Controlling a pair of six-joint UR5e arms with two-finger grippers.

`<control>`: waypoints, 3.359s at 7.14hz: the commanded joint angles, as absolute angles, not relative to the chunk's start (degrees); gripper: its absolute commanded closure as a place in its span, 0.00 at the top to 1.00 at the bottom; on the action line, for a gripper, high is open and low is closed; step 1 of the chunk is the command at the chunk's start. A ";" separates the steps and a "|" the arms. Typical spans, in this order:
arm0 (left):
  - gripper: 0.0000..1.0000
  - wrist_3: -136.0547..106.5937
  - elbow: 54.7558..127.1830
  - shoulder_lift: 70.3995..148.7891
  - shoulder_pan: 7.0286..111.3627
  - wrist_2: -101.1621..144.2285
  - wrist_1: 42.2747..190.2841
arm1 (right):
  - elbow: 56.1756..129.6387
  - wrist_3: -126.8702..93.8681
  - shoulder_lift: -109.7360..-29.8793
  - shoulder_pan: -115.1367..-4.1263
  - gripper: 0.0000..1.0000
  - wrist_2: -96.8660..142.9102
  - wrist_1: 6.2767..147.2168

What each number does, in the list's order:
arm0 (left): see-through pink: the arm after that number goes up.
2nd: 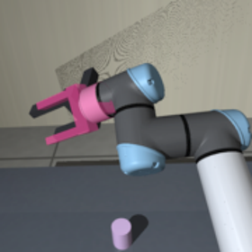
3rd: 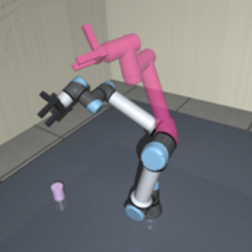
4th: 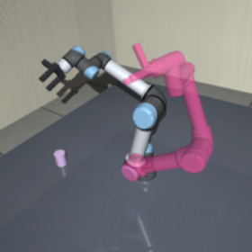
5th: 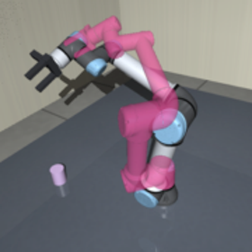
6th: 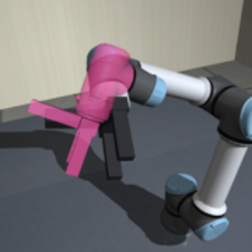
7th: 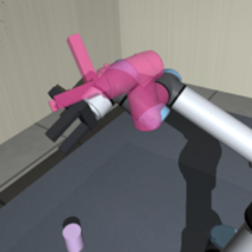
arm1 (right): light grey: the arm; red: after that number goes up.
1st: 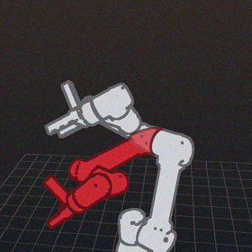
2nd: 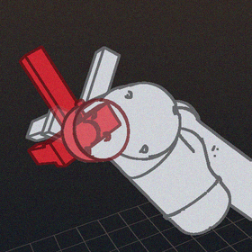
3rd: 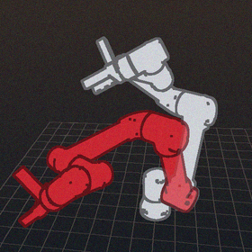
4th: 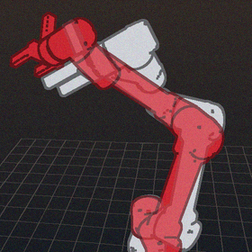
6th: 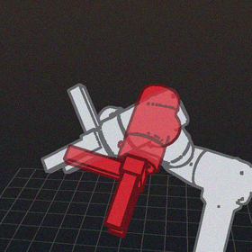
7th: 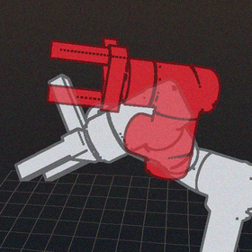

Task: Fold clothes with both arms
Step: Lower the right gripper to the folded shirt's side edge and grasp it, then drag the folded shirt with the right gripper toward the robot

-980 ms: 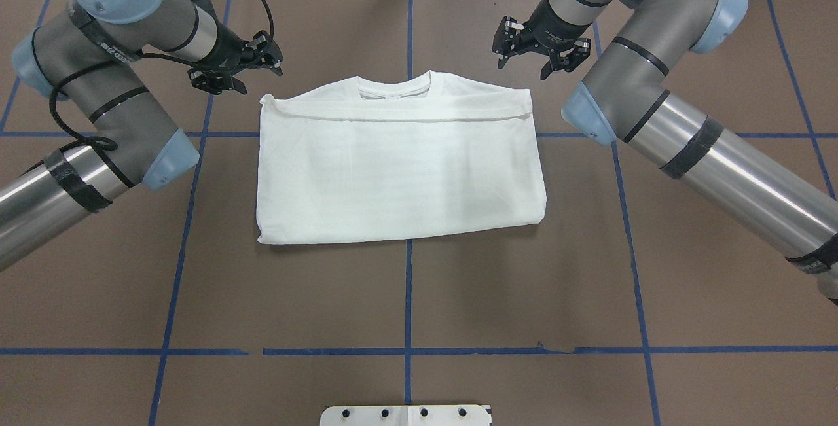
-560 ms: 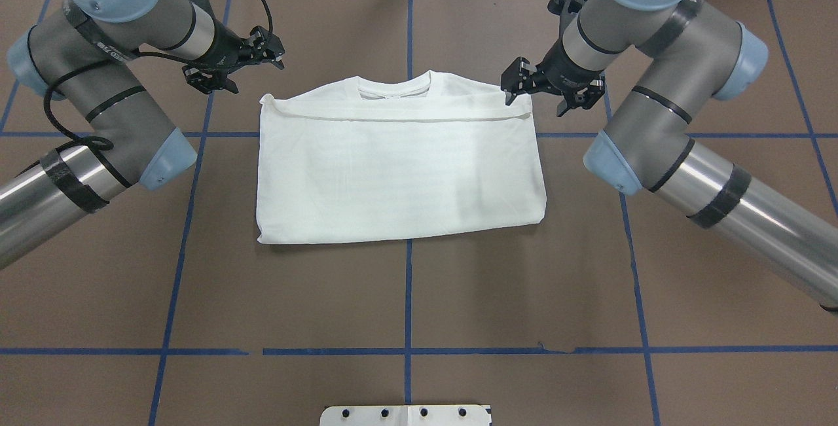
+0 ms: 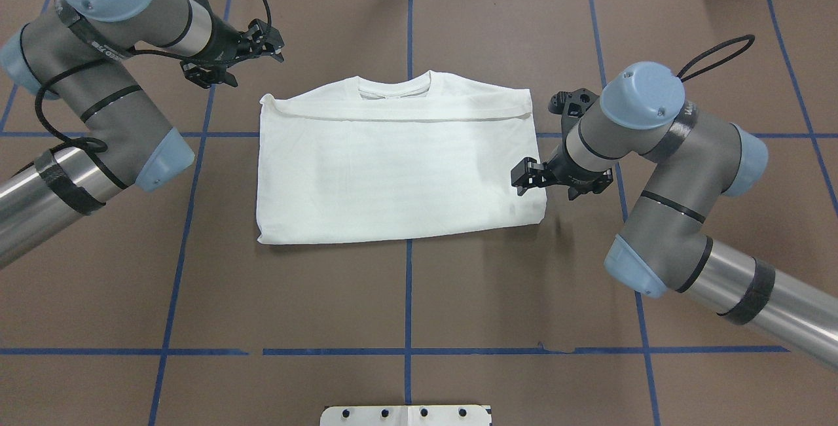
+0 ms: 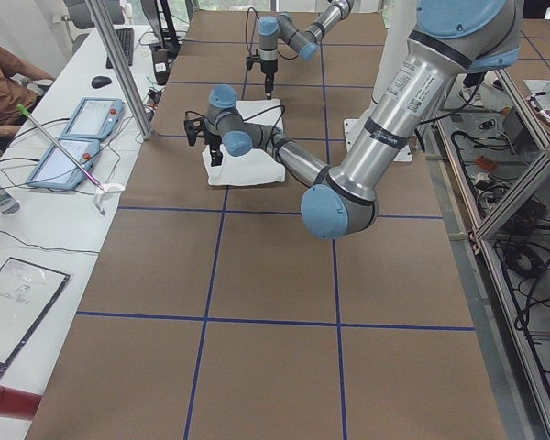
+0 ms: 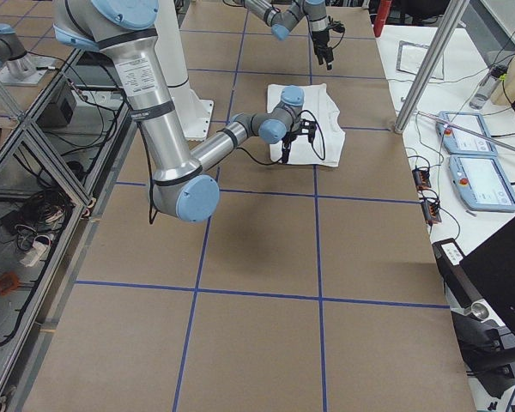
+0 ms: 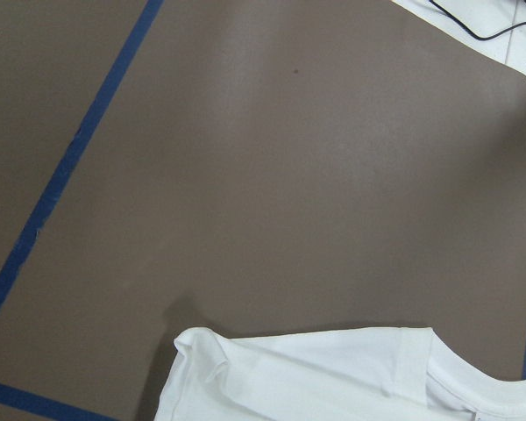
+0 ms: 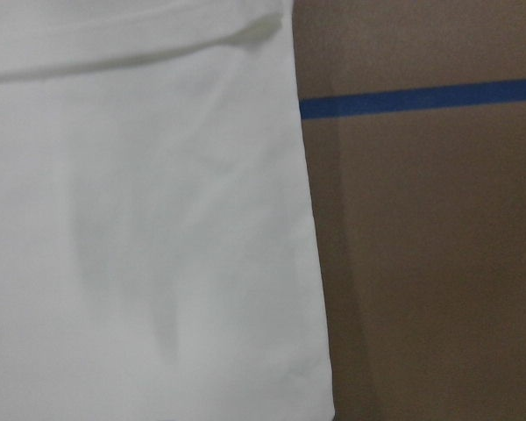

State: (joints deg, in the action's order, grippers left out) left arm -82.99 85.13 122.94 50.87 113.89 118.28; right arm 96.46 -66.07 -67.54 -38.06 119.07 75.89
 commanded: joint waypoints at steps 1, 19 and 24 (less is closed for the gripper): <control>0.99 -83.14 86.13 122.87 50.80 113.20 118.21 | 96.07 -66.09 -67.68 -35.95 0.91 118.39 75.94; 0.98 -84.02 91.58 120.33 50.36 110.92 117.77 | 125.24 -80.64 -96.68 -8.68 0.00 124.02 76.03; 0.99 -84.11 93.59 120.24 47.22 111.70 117.77 | 125.24 -86.31 -91.17 -10.14 1.00 123.49 75.32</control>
